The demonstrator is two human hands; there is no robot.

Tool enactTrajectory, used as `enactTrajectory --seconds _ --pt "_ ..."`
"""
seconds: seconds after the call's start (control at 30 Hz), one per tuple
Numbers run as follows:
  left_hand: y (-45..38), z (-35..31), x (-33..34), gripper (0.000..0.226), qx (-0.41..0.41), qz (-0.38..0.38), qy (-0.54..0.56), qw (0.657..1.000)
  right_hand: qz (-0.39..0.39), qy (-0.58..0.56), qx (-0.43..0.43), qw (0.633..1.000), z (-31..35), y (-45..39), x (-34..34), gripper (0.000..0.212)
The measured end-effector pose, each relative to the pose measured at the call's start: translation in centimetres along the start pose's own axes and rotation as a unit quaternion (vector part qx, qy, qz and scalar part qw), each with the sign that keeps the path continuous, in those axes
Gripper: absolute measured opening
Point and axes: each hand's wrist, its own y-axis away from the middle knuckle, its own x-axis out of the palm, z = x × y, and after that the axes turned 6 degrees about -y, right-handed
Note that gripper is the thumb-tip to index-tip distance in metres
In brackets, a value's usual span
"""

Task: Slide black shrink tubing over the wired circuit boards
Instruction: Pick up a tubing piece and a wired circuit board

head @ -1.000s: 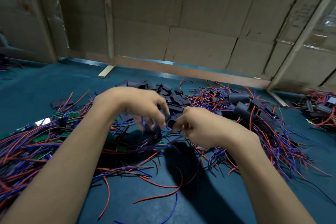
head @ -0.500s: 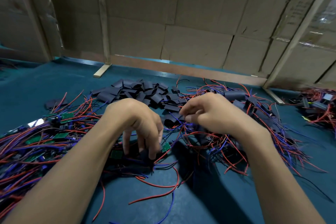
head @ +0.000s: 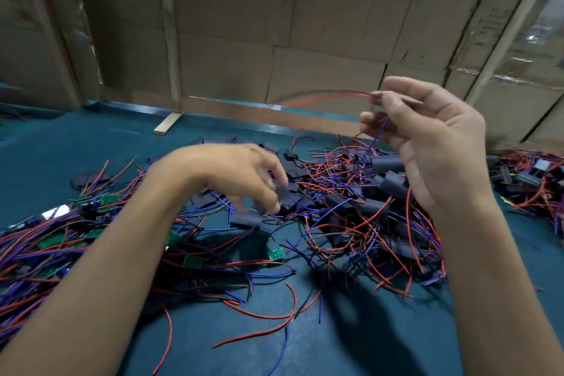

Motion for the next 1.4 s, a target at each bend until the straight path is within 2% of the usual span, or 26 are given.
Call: enactTrajectory --seconds 0.07,0.17,0.23,0.4,0.67,0.83,0.93,1.4 --pt "0.6 -0.1 -0.7 0.037 0.068 -0.071 0.051 0.994 -0.011 -0.054 0.019 0.998 0.4 0.0 0.0 0.017" --pt "1.3 -0.4 -1.3 0.035 0.145 -0.151 0.131 0.969 0.002 -0.051 0.014 0.999 1.0 0.1 -0.4 0.012" --pt "1.5 -0.4 -1.4 0.038 0.176 -0.196 0.131 0.956 0.009 -0.035 -0.007 0.999 1.5 0.2 -0.6 0.009" --pt "1.9 0.0 -1.8 0.042 0.218 -0.248 0.138 0.934 0.009 -0.019 -0.070 0.997 2.4 0.2 -0.9 0.009" --pt "1.9 0.2 -1.7 0.044 0.220 -0.223 0.137 0.940 -0.019 -0.040 -0.103 0.994 2.1 0.2 -0.5 0.009" --pt "1.6 0.5 -1.4 0.043 0.196 -0.108 0.158 0.962 -0.006 -0.054 -0.106 0.993 2.0 0.2 -0.2 0.008" --pt "1.5 0.5 -1.2 0.043 0.196 -0.068 0.162 0.965 -0.005 -0.049 -0.105 0.993 1.9 0.2 -0.3 0.009" --pt "1.5 0.8 -1.2 0.040 0.198 -0.047 0.176 0.963 0.015 -0.022 -0.094 0.995 2.8 0.2 -1.8 0.009"
